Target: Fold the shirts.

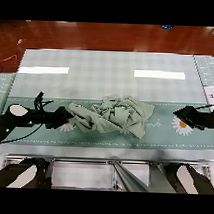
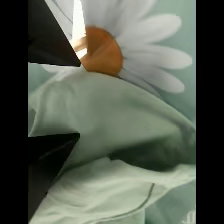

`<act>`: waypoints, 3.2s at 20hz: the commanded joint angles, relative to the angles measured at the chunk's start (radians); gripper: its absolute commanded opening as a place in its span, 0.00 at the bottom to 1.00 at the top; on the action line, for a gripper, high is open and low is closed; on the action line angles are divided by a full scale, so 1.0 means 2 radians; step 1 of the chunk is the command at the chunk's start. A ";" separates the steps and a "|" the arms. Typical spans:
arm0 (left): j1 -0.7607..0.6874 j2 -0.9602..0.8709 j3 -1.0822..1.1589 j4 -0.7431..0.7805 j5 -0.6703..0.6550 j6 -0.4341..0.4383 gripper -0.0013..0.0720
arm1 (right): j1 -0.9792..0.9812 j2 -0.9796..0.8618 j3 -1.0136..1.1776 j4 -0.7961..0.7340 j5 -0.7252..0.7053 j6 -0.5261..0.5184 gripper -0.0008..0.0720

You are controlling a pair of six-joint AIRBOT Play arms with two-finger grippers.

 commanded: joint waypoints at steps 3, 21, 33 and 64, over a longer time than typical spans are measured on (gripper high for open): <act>-0.020 -0.078 -0.003 -0.122 0.014 0.108 0.54 | 0.007 0.000 -0.036 0.004 0.009 -0.005 0.54; -0.020 -0.080 -0.001 -0.123 0.010 0.153 0.04 | 0.324 -0.205 -0.035 0.138 -0.103 -0.016 0.20; 0.072 0.006 0.324 -0.123 -0.113 0.154 0.04 | 0.265 -0.135 0.431 0.023 0.011 0.032 0.04; 0.105 0.193 0.253 0.065 -0.136 0.030 0.04 | 0.219 0.009 0.346 -0.155 0.036 0.099 0.04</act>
